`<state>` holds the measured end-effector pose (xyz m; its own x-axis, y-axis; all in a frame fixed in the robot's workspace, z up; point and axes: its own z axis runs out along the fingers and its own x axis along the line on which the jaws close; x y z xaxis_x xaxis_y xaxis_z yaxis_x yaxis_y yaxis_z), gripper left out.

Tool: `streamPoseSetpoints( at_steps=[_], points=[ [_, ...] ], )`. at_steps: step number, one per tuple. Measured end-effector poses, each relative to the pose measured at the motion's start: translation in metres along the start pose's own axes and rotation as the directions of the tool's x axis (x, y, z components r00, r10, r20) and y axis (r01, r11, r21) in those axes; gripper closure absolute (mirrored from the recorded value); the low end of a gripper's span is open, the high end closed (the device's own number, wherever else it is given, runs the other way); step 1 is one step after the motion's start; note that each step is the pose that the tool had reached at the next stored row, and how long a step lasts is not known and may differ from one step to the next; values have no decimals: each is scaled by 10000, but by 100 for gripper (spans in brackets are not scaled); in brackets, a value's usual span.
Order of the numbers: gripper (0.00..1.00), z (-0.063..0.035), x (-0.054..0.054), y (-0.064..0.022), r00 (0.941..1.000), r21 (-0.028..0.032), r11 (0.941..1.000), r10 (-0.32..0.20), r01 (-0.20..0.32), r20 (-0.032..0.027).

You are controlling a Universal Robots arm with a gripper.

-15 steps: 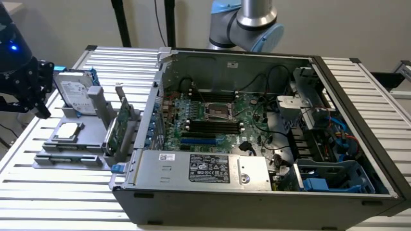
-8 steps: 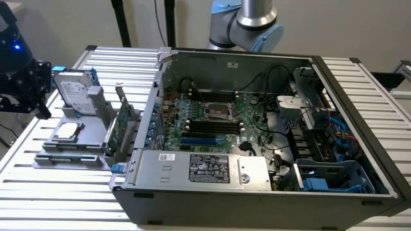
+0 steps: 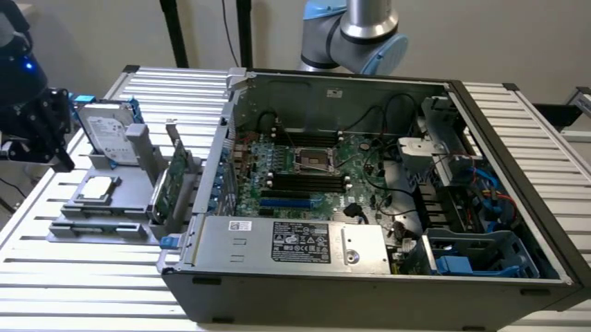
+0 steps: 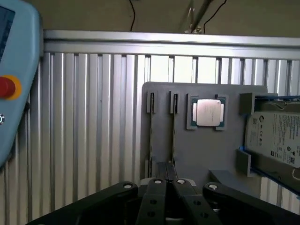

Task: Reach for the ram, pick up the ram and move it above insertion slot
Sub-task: 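Pick up the ram and move it above insertion slot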

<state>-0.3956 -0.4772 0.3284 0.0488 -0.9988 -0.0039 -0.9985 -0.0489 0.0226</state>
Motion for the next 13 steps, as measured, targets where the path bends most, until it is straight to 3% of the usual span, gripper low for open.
streamPoseSetpoints(
  at_steps=[3, 6, 9, 11, 12, 13],
  points=[
    [89, 1, 0, 0, 9986, 27, 9986, -523, 523, -6],
    [89, 2, 4, 1, 9983, 30, 9983, -589, 589, 13],
    [76, 1, 10, 1, 9983, 29, 9983, -589, 589, 18],
    [76, 3, 12, 0, 9983, 29, 9983, -583, 583, 19],
    [69, 11, 13, 0, 9983, 30, 9983, -577, 576, 20],
    [69, 24, 15, -1, 9984, 29, 9984, -563, 562, 20]
  ],
)
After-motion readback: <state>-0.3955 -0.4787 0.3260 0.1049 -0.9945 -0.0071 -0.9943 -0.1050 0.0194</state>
